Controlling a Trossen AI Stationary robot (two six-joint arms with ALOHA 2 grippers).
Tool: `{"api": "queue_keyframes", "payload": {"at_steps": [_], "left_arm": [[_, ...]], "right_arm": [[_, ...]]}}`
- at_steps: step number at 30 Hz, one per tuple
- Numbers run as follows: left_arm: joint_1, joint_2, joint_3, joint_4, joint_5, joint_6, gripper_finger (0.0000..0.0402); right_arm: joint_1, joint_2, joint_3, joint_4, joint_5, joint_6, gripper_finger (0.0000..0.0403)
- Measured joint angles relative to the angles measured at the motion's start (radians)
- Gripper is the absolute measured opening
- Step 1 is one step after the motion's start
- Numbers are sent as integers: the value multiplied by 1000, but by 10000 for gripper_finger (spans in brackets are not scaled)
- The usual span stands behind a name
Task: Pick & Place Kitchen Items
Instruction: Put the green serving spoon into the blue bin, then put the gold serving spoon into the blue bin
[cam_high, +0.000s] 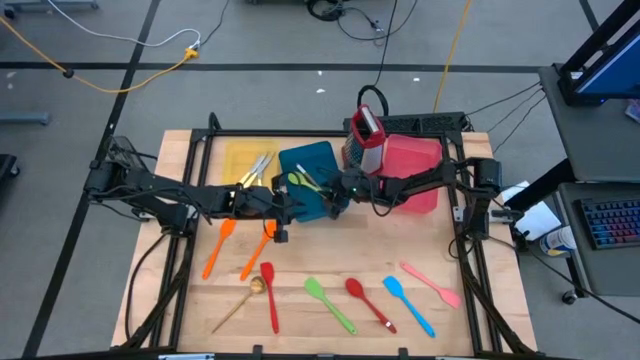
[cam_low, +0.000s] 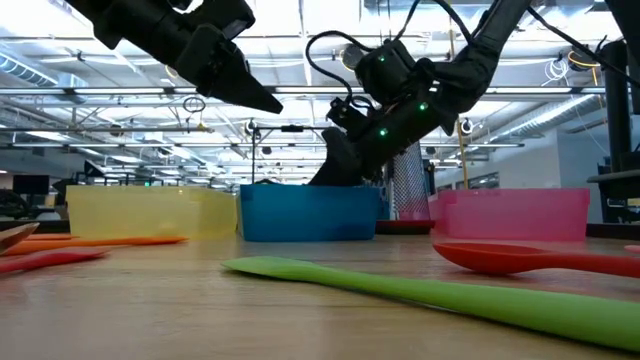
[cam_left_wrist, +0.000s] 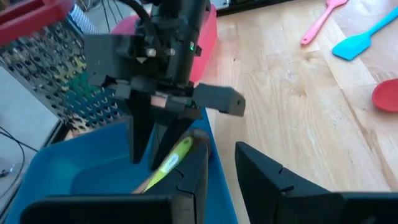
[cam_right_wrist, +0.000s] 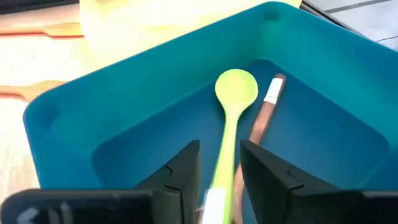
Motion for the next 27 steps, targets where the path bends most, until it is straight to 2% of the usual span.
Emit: {"api": "queue_keyframes", "payload": {"at_steps": [11, 20, 27], "left_arm": [[-31, 0, 0, -163, 5, -93, 88], [-115, 0, 0, -257, 155, -184, 88], [-213, 1, 0, -363, 238, -302, 88]], "right_arm": [[17, -13, 0, 17, -2, -112, 177], [128, -37, 1, 27, -2, -258, 169], [203, -78, 2, -1, -1, -258, 169]]}}
